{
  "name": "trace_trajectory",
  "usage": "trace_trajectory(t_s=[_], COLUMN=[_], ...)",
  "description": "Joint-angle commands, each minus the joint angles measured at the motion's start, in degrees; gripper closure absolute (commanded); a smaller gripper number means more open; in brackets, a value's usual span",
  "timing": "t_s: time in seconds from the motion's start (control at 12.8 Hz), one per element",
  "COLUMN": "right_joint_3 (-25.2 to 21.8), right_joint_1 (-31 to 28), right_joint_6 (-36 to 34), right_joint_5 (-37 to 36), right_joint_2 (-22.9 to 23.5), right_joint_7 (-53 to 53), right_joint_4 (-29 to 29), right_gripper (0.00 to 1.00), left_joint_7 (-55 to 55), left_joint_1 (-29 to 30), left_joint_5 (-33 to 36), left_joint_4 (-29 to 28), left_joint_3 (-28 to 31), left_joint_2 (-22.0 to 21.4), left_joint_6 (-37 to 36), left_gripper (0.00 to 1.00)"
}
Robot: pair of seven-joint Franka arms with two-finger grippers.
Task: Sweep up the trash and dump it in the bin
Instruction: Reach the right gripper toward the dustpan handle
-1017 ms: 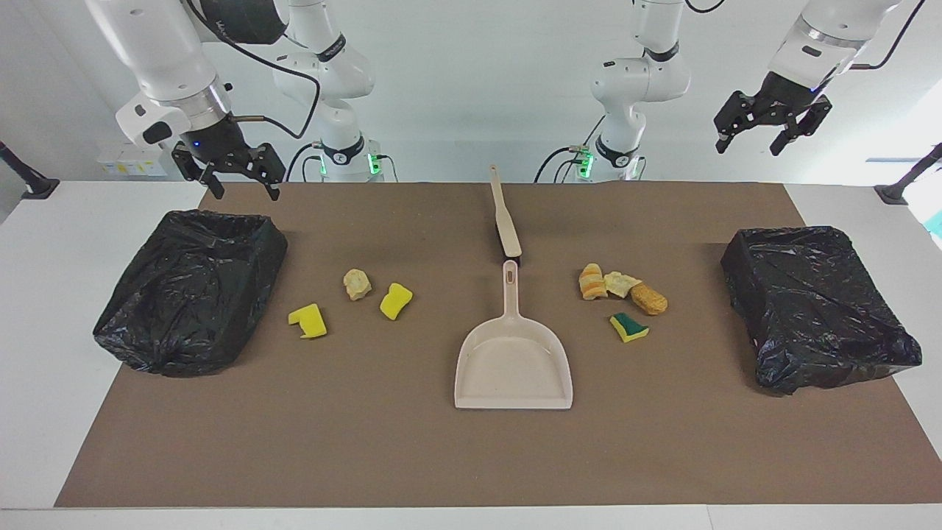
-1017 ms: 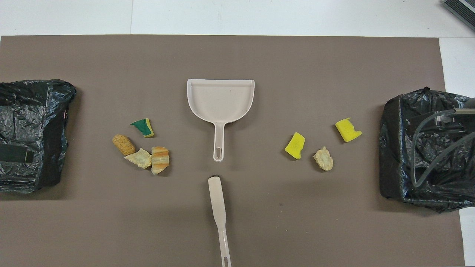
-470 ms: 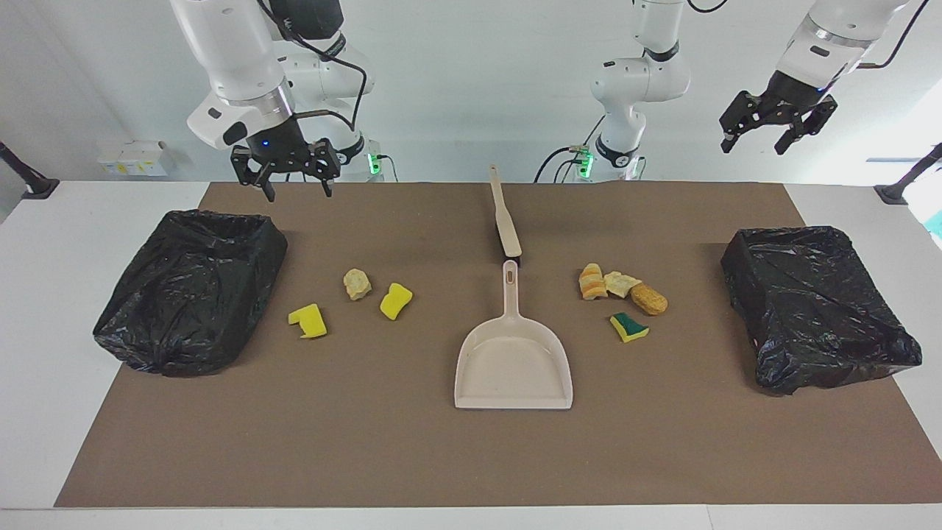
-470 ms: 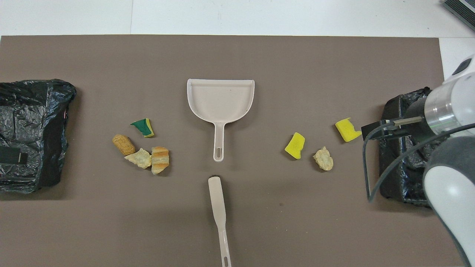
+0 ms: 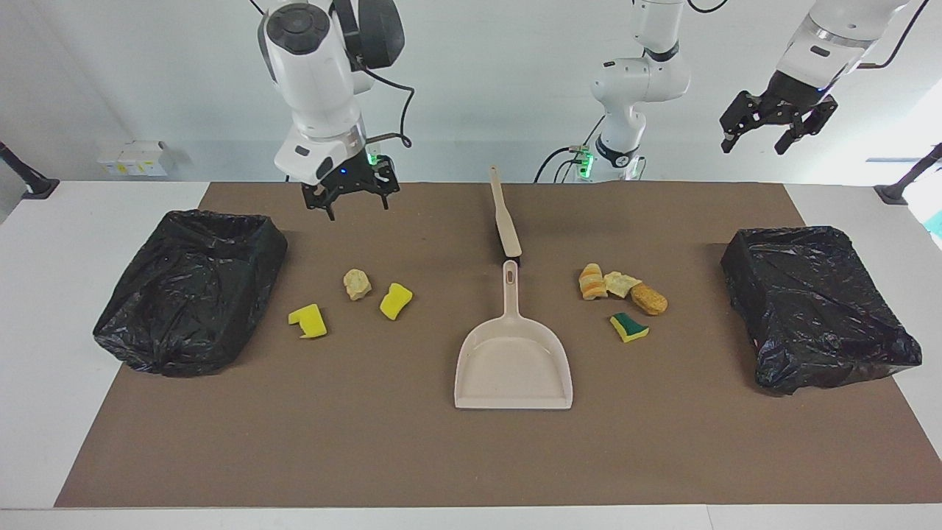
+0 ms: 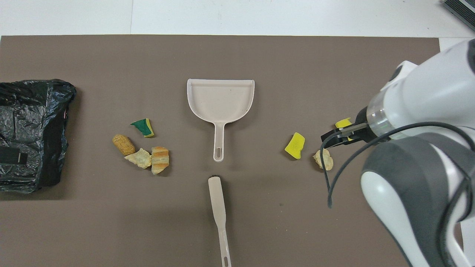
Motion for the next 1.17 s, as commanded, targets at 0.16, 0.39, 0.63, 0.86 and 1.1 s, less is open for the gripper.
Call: trace_trajectory(t_s=[0.16,0.39,0.63,0.86,1.1], right_joint_3=[-0.13,0.14,0.05,-0.13,-0.13], right_joint_1=[5.78,7.54,6.41,1.84,-0.01], right_joint_6=[4.26,11.91,12.80,12.98,14.65], right_joint_5=[1.24,1.86,2.99,9.24,9.24], right_joint_2=[5.61,6.59,5.98,4.83,4.83], right_joint_7=[11.51,10.99,10.38,10.12,4.15], right_joint_4=[3.78,2.83,0.64,-3.24,-4.48], right_gripper=[0.00,0.00,0.00,0.00,0.00], left_joint_7=[-0.36,-0.36,-0.36,-0.36,-0.36], left_joint_1=[0.13,0.13,0.13,0.13,0.13], left_joint_5=[-0.27,-0.27,-0.27,-0.27,-0.27], left_joint_4=[-0.06,-0.06,-0.06,-0.06,-0.06], left_joint_3=[0.00,0.08,0.00,0.00,0.00], left_joint_2=[-0.71,-0.71,-0.71,-0.71,-0.71], left_joint_6=[-0.98,-0.89,-0.98,-0.98,-0.98], left_gripper=[0.00,0.00,0.00,0.00,0.00])
